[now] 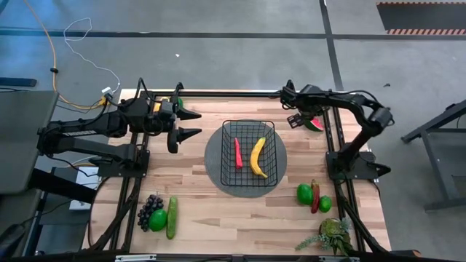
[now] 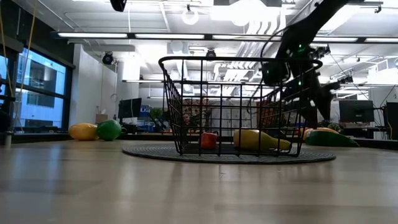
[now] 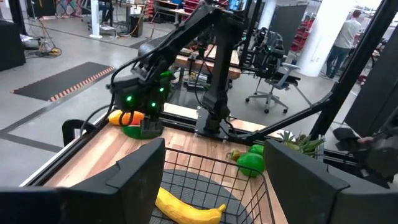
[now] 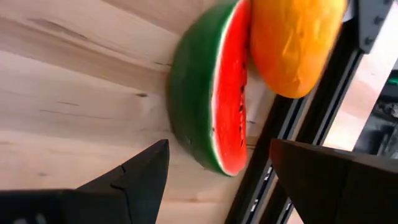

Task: Build produce basket
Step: Put the watermelon into the black wire basket

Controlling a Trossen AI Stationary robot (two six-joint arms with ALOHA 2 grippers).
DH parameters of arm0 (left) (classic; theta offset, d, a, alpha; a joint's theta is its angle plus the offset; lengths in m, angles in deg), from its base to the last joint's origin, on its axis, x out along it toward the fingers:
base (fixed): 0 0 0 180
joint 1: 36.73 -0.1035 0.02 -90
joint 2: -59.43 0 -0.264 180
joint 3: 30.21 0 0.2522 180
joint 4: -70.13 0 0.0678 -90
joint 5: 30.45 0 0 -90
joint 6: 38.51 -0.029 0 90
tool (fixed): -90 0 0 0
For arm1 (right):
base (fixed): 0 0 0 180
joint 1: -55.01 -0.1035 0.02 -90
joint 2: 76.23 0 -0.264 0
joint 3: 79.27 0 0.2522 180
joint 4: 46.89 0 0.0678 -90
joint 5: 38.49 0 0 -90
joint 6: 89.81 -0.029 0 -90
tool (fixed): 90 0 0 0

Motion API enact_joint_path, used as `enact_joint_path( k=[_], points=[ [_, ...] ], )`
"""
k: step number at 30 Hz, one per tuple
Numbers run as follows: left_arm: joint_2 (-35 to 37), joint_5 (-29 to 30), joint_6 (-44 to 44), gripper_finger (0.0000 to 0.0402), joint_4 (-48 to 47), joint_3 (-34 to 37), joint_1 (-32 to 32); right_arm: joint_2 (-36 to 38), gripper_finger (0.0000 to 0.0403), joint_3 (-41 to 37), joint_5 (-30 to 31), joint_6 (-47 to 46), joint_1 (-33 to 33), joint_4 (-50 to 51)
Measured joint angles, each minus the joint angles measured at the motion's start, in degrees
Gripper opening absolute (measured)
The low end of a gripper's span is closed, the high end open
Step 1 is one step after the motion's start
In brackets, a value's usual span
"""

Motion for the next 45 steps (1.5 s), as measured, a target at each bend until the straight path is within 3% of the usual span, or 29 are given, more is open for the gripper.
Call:
enact_joint_path(
  k=[12, 31, 45],
  points=[
    [0.0, 0.2, 0.0, 0.0264, 0.0, 0.0, 0.0, -2.5, 0.0266, 0.0, -3.1, 0.1, 2.7, -6.9],
    [0.0, 0.2, 0.0, 0.0264, -2.5, 0.0, 0.0, -5.2, 0.0265, 0.0, -3.8, -2.7, 4.6, -9.8],
    [0.0, 0.2, 0.0, 0.0264, -2.6, 0.0, 0.0, -5.2, 0.0196, 0.0, -3.0, -4.1, 5.4, -9.3]
  ],
)
